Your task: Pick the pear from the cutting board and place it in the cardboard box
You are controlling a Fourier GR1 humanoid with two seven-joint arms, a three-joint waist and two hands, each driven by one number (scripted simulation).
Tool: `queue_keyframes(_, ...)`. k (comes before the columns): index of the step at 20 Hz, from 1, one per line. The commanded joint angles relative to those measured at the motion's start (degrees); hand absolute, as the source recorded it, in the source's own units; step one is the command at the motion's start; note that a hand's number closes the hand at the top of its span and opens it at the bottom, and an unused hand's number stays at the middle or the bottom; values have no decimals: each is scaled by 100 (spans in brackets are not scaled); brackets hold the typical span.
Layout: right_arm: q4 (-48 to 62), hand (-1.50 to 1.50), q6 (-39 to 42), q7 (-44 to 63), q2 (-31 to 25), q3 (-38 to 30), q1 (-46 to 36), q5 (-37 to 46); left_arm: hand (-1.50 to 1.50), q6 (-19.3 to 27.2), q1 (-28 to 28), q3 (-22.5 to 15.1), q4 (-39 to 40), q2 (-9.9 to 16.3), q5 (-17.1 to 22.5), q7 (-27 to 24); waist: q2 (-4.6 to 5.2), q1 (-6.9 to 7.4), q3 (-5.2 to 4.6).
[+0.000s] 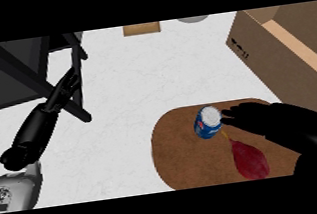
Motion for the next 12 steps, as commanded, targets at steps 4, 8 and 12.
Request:
queue_keyframes(4, 511, -150, -306, -441, 332, 155, 81, 822, 0, 80, -7, 114, 143, -248, -346, 28, 31, -5, -15)
queue_keyframes(8, 839, -150, -543, -1055, 328, 41, 270, 956, 0, -213, -64, 414, 77, -108, -165, 75, 32, -10, -14)
queue_keyframes(12, 861, -150, -517, -943, 580, 188, 367, 1256, 0, -111, 92, 333, -114, -267, -416, 68, 27, -11, -14)
